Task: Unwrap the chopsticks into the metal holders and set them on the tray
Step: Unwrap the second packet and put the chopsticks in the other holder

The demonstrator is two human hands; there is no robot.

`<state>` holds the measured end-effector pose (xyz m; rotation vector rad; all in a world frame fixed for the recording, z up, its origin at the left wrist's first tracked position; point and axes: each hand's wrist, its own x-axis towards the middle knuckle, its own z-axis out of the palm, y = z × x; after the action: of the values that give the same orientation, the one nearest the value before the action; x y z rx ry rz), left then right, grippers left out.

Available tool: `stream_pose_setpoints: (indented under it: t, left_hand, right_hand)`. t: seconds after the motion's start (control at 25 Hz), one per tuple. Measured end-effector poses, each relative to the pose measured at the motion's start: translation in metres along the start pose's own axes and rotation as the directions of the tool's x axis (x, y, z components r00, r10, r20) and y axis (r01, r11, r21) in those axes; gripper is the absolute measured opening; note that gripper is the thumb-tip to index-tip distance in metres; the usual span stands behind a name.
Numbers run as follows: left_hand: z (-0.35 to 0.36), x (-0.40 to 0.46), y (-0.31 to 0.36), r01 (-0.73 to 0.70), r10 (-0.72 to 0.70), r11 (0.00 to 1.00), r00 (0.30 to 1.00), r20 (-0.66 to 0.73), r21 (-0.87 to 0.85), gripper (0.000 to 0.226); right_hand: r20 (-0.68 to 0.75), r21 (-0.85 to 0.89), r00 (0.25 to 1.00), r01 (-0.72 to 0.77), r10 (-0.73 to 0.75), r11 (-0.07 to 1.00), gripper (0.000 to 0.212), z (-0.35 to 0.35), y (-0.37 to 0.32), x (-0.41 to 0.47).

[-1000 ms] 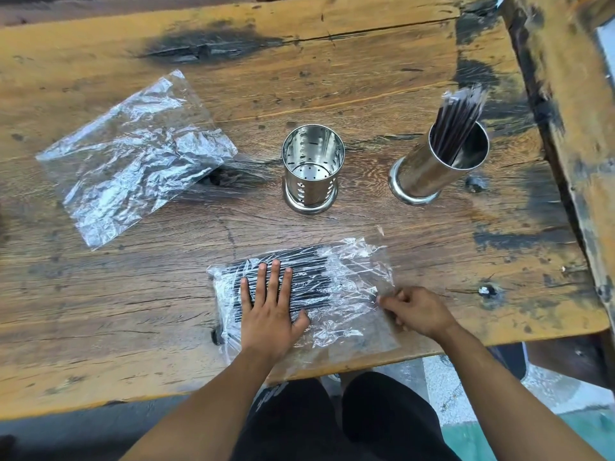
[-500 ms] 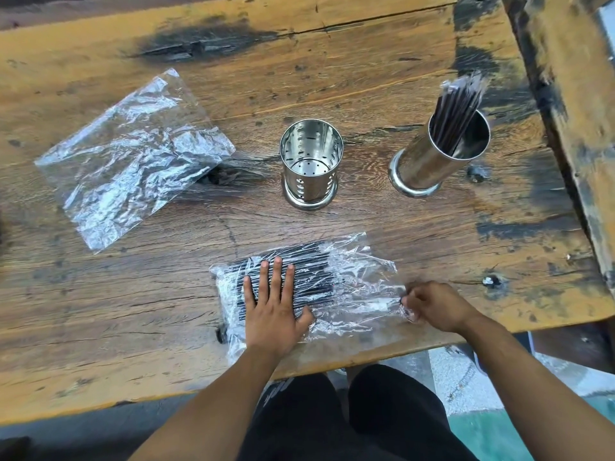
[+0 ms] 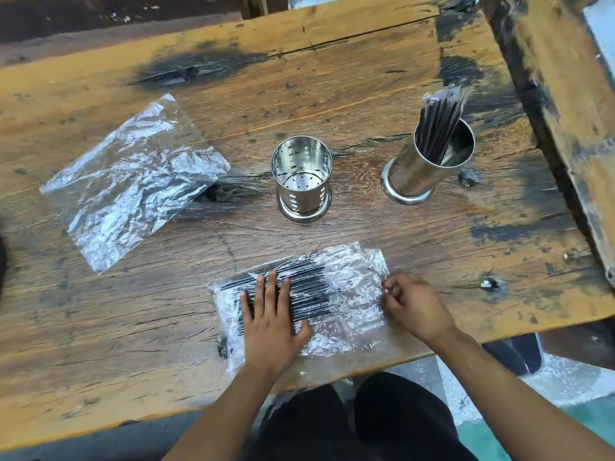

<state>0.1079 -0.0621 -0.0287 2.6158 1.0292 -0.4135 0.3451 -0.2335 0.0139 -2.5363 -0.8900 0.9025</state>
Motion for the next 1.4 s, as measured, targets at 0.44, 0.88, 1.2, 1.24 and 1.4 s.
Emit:
stream_pose_setpoints:
  t: [0.44,0.88,1.2,1.24,1.4]
  left_hand:
    - [-0.017,0.003,-0.029,0.058,-0.060,0.996,0.998,0.030,0.063,0.122]
    - [-0.025,0.019,-0.038,0.001,-0.004,0.999,0.997,0.077,0.041,0.115]
    - [-0.021,0.019,-0.042,-0.036,0.035,0.999,0.999,0.034,0.030,0.105]
    - [-0.021,0.018,-0.042,-0.037,0.036,0.999,0.999,0.041,0.036,0.106]
    - [-0.013,0.012,-0.044,-0.054,0.043,0.992,0.994,0.102,0.111,0.106]
  right_hand:
    - [0.637,0.609,0.767,-0.442,-0.074,0.659,0.038,0.013,-0.028,0.018]
    - [0.292,-0.228,0.789,0.606,-0.540,0.762,0.089,0.060,-0.034,0.029]
    - [0.394,-0.227,0.808,0.547,-0.437,0.806,0.098,0.055,-0.064,0.039]
    - [0.382,-0.232,0.811,0.548,-0.443,0.803,0.096,0.053,-0.068,0.040]
    - [0.347,-0.336,0.805,0.585,-0.481,0.738,0.096,0.058,-0.083,0.046]
